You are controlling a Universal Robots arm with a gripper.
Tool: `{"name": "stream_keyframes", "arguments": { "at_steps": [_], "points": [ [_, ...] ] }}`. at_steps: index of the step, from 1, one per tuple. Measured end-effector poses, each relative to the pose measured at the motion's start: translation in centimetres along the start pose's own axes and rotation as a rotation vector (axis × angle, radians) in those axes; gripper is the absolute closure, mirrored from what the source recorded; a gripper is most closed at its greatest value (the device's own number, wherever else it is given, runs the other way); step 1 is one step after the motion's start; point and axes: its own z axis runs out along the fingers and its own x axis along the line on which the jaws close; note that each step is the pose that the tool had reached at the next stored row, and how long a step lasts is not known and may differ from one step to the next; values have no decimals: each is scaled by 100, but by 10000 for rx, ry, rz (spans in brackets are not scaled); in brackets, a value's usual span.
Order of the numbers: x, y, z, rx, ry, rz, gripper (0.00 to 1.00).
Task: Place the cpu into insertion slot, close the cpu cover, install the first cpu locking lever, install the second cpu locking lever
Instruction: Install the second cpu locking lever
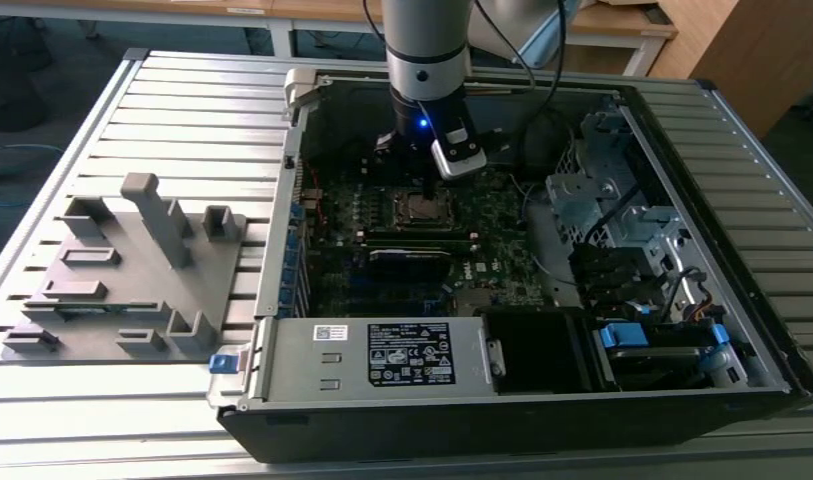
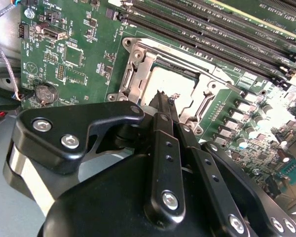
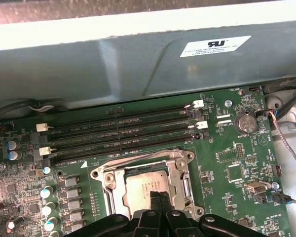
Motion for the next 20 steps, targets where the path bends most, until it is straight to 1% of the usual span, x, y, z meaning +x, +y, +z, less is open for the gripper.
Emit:
{"name": "stream_keyframes", "arguments": {
  "at_steps": [5, 6, 7, 8, 9, 10, 18, 20],
  "points": [
    [0, 0, -2, 3, 1, 0, 90],
    [0, 0, -2, 4, 11, -1, 90],
    [-2, 0, -1, 22, 83, 2, 90],
    [-4, 0, 2, 58, 241, 12, 90],
    [-6, 1, 4, 94, 382, 21, 90],
    [-7, 1, 4, 107, 435, 24, 90],
    [-7, 1, 4, 104, 442, 25, 90],
    [-8, 2, -7, 105, 443, 18, 90]
  ]
}}
